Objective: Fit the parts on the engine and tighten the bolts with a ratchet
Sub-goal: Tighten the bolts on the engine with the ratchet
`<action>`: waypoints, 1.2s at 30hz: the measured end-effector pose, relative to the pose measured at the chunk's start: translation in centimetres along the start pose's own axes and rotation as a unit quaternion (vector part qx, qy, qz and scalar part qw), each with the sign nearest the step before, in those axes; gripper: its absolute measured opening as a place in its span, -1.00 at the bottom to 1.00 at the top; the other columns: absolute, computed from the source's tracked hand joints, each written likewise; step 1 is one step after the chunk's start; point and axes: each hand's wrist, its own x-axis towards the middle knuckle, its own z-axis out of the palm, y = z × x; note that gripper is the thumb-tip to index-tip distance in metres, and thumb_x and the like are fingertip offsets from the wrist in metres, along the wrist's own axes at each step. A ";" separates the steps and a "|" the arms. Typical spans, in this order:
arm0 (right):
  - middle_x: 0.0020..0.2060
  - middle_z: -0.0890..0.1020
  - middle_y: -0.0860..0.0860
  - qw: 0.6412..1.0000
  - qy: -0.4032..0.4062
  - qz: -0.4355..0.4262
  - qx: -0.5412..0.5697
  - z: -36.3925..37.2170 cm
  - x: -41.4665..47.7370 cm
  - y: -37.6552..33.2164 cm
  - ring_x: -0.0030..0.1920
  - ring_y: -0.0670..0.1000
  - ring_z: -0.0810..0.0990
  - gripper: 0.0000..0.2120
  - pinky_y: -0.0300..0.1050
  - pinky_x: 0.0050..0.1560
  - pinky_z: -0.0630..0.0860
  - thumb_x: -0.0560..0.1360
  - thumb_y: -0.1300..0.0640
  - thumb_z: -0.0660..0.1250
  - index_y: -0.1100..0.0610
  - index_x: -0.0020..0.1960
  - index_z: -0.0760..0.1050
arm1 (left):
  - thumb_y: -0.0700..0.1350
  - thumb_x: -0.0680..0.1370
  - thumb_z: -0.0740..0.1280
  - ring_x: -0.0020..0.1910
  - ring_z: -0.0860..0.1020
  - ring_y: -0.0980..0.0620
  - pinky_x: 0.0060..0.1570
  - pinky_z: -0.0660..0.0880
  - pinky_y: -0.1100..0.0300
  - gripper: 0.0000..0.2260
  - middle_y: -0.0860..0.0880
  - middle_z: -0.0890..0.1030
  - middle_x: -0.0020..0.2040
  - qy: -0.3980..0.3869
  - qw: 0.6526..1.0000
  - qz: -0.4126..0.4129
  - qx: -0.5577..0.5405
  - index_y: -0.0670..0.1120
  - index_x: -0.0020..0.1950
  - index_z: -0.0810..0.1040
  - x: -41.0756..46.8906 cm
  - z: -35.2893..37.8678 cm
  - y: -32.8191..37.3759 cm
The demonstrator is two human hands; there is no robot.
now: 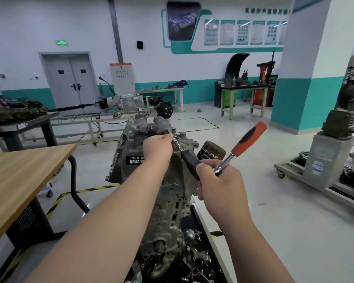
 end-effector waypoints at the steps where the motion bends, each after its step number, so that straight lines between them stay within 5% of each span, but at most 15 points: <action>1: -0.53 0.42 0.04 1.000 -0.002 0.001 -0.008 0.1 0.2 -0.2 -0.49 -0.01 0.33 -0.92 -0.19 -0.52 0.30 0.45 0.13 0.22 0.03 -0.09 0.48 | -0.07 0.54 0.37 -0.69 0.33 0.06 -0.64 0.24 0.39 -0.89 0.02 0.48 -0.57 0.011 1.000 -0.004 -0.026 -0.06 -0.11 0.66 -0.3 0.3 -0.1; 6: -0.53 0.43 0.06 0.999 -0.007 0.015 -0.034 0.1 1.3 -1.1 -0.51 0.00 0.34 -0.79 -0.19 -0.53 0.31 0.46 0.12 0.20 0.27 -0.17 0.48 | -0.12 0.54 0.34 -0.27 0.56 -0.14 -0.19 0.54 0.01 -0.87 -0.18 0.69 -0.08 0.067 0.990 -0.032 -0.117 -0.08 -0.07 0.68 -0.4 2.0 -0.2; 11: -0.53 0.43 0.13 0.999 -0.017 0.010 -0.050 -0.6 2.4 -2.4 -0.57 0.01 0.29 -0.75 -0.29 -0.63 0.24 0.44 0.15 0.20 0.28 -0.33 0.33 | -0.13 0.55 0.31 -0.33 0.46 -0.07 -0.23 0.38 0.17 -0.72 -0.01 0.58 -0.31 0.078 0.986 -0.047 -0.140 0.03 -0.37 0.53 -0.3 2.4 -0.3; 15: -0.59 0.44 0.07 0.998 -0.023 0.018 -0.060 -0.9 3.2 -2.8 -0.60 -0.01 0.29 -0.78 -0.29 -0.61 0.29 0.45 0.12 0.20 0.14 -0.36 0.36 | -0.15 0.57 0.24 -0.34 0.42 -0.06 -0.23 0.35 0.16 -0.71 -0.10 0.67 -0.15 0.072 0.986 -0.047 -0.140 0.02 -0.35 0.53 -0.8 2.5 -0.2; 18: -0.60 0.45 0.04 0.997 -0.025 0.019 -0.068 -0.8 3.4 -2.8 -0.60 -0.03 0.31 -0.77 -0.28 -0.59 0.32 0.45 0.13 0.19 0.14 -0.37 0.36 | -0.18 0.58 0.20 -0.40 0.36 0.02 -0.32 0.32 0.22 -0.77 -0.07 0.66 -0.17 0.052 0.988 -0.056 -0.137 -0.03 -0.10 0.65 -1.2 2.2 0.1; 21: -0.56 0.46 0.06 0.995 -0.019 0.000 -0.097 -0.4 3.6 -2.8 -0.56 0.00 0.33 -0.76 -0.19 -0.52 0.35 0.42 0.11 0.17 0.13 -0.40 0.31 | -0.15 0.60 0.18 -0.55 0.23 0.07 -0.56 0.17 0.36 -0.78 0.01 0.43 -0.42 -0.004 0.988 -0.076 -0.131 -0.01 0.11 0.59 -1.9 1.3 0.2; 24: -0.50 0.45 0.11 0.992 -0.020 -0.012 -0.120 0.4 3.7 -3.0 -0.48 0.05 0.33 -0.77 -0.09 -0.41 0.35 0.41 0.09 0.17 0.12 -0.40 0.26 | -0.13 0.61 0.20 -0.60 0.14 0.10 -0.60 0.07 0.38 -0.89 0.03 0.32 -0.46 -0.053 0.983 -0.097 -0.145 -0.04 -0.06 0.50 -3.0 0.1 -0.3; 26: -0.53 0.47 0.07 0.991 -0.006 -0.022 -0.134 0.9 3.7 -3.0 -0.50 0.04 0.35 -0.75 -0.13 -0.43 0.35 0.42 0.11 0.17 0.11 -0.42 0.25 | -0.09 0.61 0.22 -0.63 0.13 0.12 -0.60 0.04 0.35 -0.78 0.04 0.33 -0.48 -0.092 0.973 -0.131 -0.164 -0.06 -0.24 0.39 -3.8 -0.4 -0.8; 30: -0.65 0.39 -0.10 0.981 0.054 -0.044 -0.182 1.5 3.1 -2.6 -0.61 -0.11 0.34 -0.72 -0.26 -0.56 0.22 0.48 0.10 0.18 0.04 -0.40 0.26 | 0.08 0.67 0.12 -0.60 0.22 0.14 -0.62 0.11 0.35 -0.68 0.06 0.43 -0.47 -0.218 0.925 -0.179 -0.255 -0.06 -0.16 0.49 -5.6 -0.8 -1.4; 34: -0.40 0.47 -0.09 0.940 0.076 -0.057 -0.327 2.1 2.1 -1.5 -0.41 -0.10 0.41 -0.83 -0.15 -0.43 0.24 0.55 -0.04 0.13 0.04 -0.08 0.39 | 0.07 0.68 0.07 -0.14 0.45 0.03 -0.17 0.40 0.19 -0.61 -0.05 0.56 -0.07 -0.248 0.907 -0.197 -0.277 -0.10 0.01 0.62 -6.2 -1.1 -1.5; 36: -0.40 0.42 -0.10 0.926 0.071 -0.079 -0.364 2.6 1.6 -1.1 -0.42 -0.13 0.36 -0.84 -0.17 -0.44 0.22 0.57 -0.07 0.11 0.02 -0.01 0.33 | 0.07 0.67 0.09 -0.06 0.57 0.02 0.04 0.49 0.17 -0.61 -0.06 0.65 -0.05 -0.227 0.912 -0.214 -0.268 -0.13 0.13 0.61 -6.4 -1.6 -1.0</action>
